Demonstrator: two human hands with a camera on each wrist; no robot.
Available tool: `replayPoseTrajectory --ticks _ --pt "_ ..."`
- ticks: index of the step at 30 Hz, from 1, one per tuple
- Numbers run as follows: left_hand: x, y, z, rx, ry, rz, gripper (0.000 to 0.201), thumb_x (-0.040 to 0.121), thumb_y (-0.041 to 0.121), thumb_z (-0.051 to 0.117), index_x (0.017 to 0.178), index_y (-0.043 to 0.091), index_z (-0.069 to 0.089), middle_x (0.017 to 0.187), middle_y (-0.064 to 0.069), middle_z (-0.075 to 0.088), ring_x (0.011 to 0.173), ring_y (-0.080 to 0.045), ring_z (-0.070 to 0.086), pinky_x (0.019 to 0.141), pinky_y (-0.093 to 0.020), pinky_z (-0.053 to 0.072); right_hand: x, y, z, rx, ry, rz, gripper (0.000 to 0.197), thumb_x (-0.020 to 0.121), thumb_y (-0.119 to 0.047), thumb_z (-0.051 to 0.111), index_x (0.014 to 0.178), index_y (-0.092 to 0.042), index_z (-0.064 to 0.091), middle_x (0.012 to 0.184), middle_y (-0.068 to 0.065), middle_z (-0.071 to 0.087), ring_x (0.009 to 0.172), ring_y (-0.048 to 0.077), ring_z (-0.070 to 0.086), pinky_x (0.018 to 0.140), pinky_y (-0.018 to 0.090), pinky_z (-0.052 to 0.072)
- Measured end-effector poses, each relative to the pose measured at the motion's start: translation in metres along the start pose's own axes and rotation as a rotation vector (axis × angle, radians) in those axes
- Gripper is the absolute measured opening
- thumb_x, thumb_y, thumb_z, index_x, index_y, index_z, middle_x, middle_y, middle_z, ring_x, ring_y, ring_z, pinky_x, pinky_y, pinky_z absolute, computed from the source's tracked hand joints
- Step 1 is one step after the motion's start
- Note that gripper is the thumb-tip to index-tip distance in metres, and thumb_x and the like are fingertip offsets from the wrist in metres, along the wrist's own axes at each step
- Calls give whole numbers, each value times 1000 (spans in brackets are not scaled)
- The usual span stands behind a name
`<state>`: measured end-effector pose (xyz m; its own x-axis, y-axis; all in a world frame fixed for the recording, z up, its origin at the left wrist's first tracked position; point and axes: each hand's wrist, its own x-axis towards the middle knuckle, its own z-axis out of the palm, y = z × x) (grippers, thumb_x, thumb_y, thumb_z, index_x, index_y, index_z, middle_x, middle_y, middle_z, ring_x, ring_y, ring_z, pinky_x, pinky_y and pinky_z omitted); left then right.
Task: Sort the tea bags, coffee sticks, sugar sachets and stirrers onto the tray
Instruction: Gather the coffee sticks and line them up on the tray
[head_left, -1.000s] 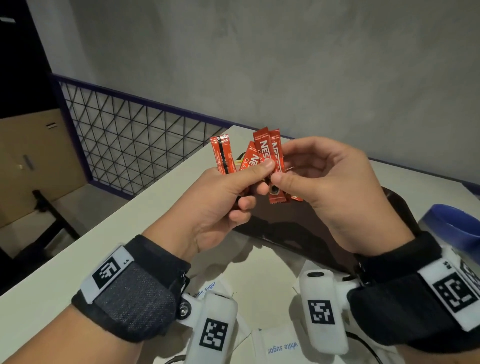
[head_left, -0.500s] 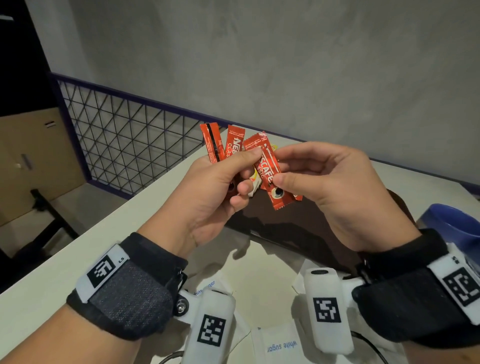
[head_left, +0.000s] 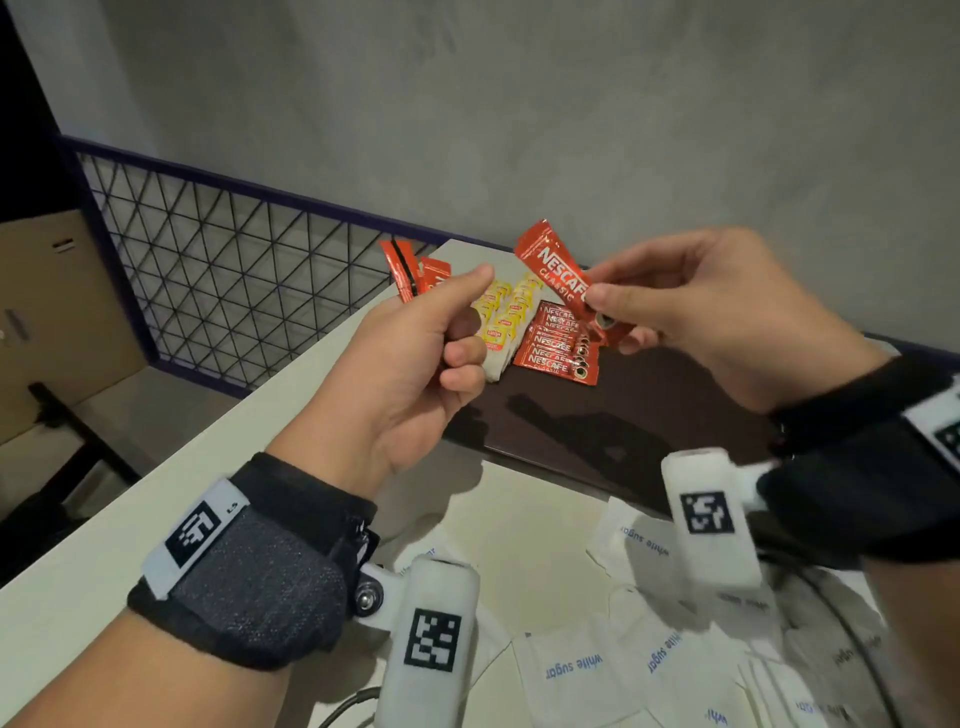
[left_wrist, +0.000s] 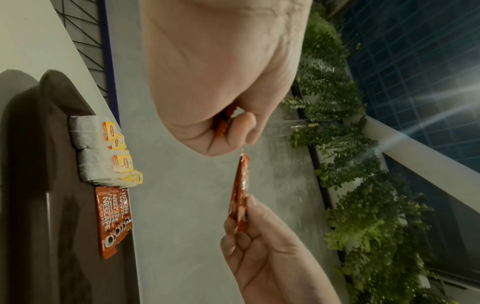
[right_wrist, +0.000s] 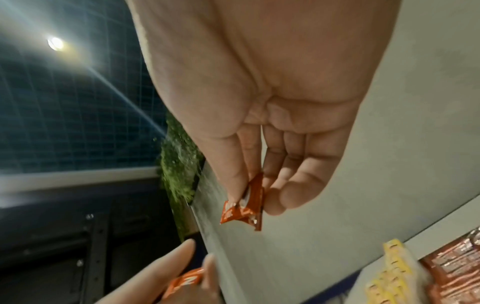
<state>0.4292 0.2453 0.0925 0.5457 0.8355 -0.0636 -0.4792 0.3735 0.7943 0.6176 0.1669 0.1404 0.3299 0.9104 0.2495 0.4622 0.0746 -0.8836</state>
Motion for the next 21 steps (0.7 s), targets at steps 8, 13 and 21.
replayPoseTrajectory --ticks 8,13,21 --pt "7 9 -11 -138 98 -74 20 101 23 59 84 20 47 56 7 26 39 -4 22 31 -15 16 57 59 -8 -657 -283 191 3 87 -10 78 89 -10 76 90 17 76 72 28 73 79 46 63" --pt "6 12 -13 -160 94 -69 17 101 23 54 85 20 48 58 7 27 42 -6 23 34 -16 16 67 83 1 -751 -296 181 6 85 -11 80 87 -14 75 84 9 76 63 15 69 70 38 62" --pt "4 9 -9 -117 53 -107 19 101 27 54 84 19 50 58 7 29 42 -6 23 36 -16 16 78 85 14 -1005 -343 136 10 84 -24 81 90 -24 73 86 -7 70 79 11 66 73 28 53"
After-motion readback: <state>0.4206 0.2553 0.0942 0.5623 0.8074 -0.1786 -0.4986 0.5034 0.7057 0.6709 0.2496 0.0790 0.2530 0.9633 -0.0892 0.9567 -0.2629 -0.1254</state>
